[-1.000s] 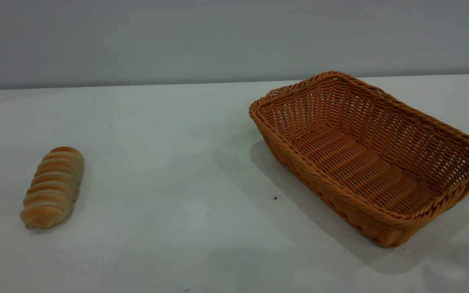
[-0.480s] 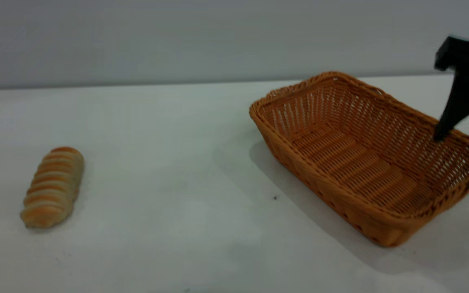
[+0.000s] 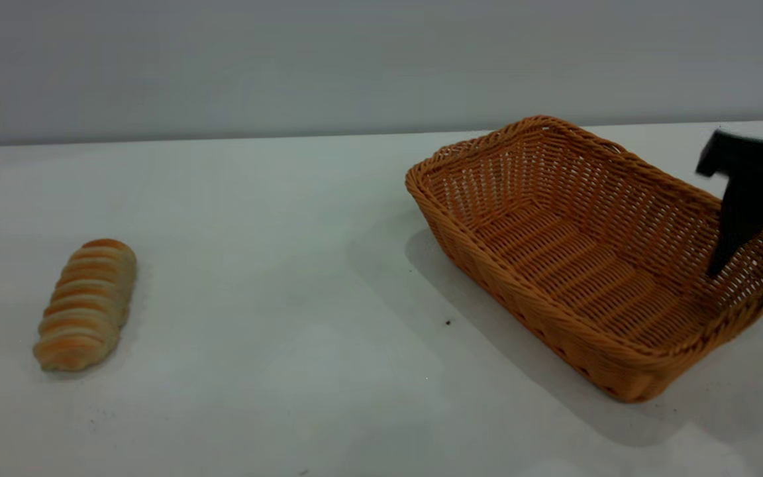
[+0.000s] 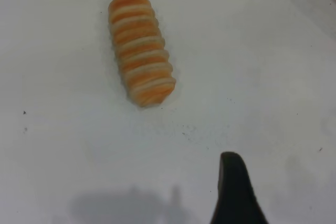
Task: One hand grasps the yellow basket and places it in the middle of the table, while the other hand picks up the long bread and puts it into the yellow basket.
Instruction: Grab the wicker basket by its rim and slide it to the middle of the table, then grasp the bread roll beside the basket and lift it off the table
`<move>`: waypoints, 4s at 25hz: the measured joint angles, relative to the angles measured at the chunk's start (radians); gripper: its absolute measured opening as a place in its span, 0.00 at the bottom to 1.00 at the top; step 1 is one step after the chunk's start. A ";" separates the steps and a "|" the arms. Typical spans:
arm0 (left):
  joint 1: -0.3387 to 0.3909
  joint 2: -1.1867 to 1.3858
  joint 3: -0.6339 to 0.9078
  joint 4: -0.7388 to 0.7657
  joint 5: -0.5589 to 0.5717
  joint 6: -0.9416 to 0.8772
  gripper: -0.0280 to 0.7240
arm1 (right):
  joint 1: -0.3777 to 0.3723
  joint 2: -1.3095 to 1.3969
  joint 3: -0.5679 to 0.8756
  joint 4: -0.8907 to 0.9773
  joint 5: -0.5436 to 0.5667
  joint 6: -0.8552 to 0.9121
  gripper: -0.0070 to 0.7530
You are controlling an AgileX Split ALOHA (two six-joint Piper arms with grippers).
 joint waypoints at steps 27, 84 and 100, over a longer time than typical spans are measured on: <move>0.000 0.000 0.000 0.000 0.001 0.018 0.73 | 0.000 0.210 -0.057 0.028 -0.190 -0.084 0.08; 0.000 0.864 -0.010 -0.086 -0.742 0.020 0.73 | 0.219 -0.196 -0.392 0.068 0.315 -0.795 0.78; 0.000 1.229 -0.105 -0.086 -1.037 0.020 0.73 | 0.219 -0.614 -0.391 0.191 0.605 -0.962 0.78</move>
